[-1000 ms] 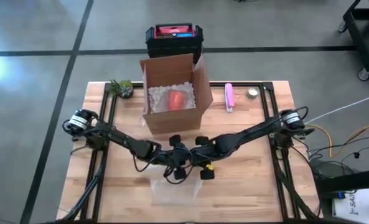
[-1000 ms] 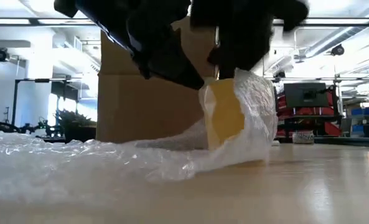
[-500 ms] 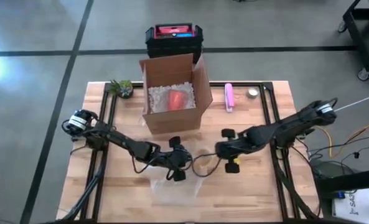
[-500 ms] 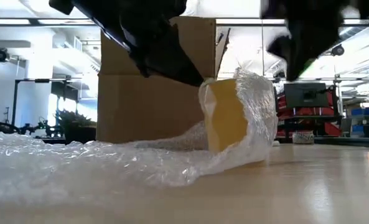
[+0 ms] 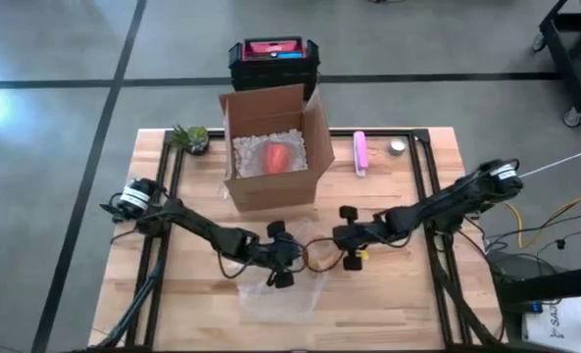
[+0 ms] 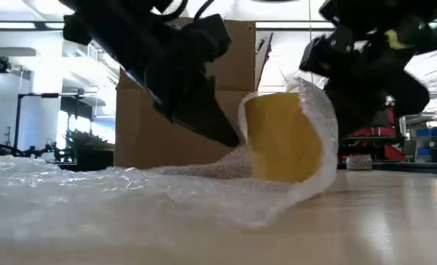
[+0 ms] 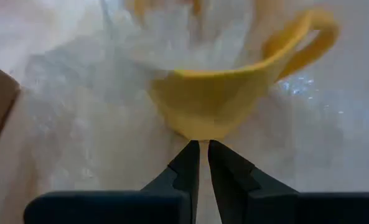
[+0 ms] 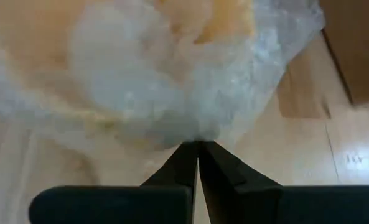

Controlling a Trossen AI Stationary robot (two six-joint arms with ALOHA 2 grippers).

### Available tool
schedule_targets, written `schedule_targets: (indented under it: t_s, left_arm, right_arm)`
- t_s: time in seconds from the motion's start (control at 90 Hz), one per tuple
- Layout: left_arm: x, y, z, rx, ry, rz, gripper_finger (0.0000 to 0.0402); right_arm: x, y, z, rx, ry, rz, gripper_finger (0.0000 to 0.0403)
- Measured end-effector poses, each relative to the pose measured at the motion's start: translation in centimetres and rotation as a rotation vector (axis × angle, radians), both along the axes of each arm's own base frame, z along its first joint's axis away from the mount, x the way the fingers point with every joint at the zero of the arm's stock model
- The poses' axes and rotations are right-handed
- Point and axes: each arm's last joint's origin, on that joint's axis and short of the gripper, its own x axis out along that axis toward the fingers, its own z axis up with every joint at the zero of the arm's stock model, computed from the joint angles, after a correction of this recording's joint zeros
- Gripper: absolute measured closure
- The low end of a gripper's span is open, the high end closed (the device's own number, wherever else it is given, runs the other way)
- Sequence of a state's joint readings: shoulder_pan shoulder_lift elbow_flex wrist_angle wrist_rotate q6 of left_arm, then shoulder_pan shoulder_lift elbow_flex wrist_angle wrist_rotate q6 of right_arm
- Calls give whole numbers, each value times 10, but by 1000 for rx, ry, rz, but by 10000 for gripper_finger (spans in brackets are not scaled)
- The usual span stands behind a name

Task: Wrap mug
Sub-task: Wrap the yellow mug in the transparent bubble wrap

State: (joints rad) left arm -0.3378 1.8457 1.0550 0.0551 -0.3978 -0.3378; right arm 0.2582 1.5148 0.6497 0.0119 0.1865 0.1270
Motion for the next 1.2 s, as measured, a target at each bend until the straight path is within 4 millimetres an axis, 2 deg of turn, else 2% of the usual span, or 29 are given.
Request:
schedule_targets:
  t_s: [0.322, 0.5, 0.611, 0.722, 0.867, 1.033, 1.2]
  left_arm:
    - [0, -1, -6, -6, 25, 6, 379]
    - [-9, 2, 1, 0, 86, 24, 379]
    - [-28, -2, 27, -70, 109, 43, 379]
    - [-57, -7, 58, -169, 144, 77, 379]
    - [-99, -5, 76, -243, 293, 207, 379]
    - [-130, 3, 76, -312, 433, 474, 360]
    - [-141, -1, 46, -414, 510, 579, 286]
  right_arm:
    - [21, 31, -5, 68, 48, -59, 403]
    - [29, 38, 3, 95, 58, -144, 403]
    - [28, 41, 10, 91, 78, -169, 403]
    - [29, 47, 15, 77, 56, -139, 403]
    - [29, 45, 14, 41, 55, -149, 403]
    - [25, 45, 10, 34, 72, -144, 403]
    - [24, 48, 10, 32, 72, -135, 403]
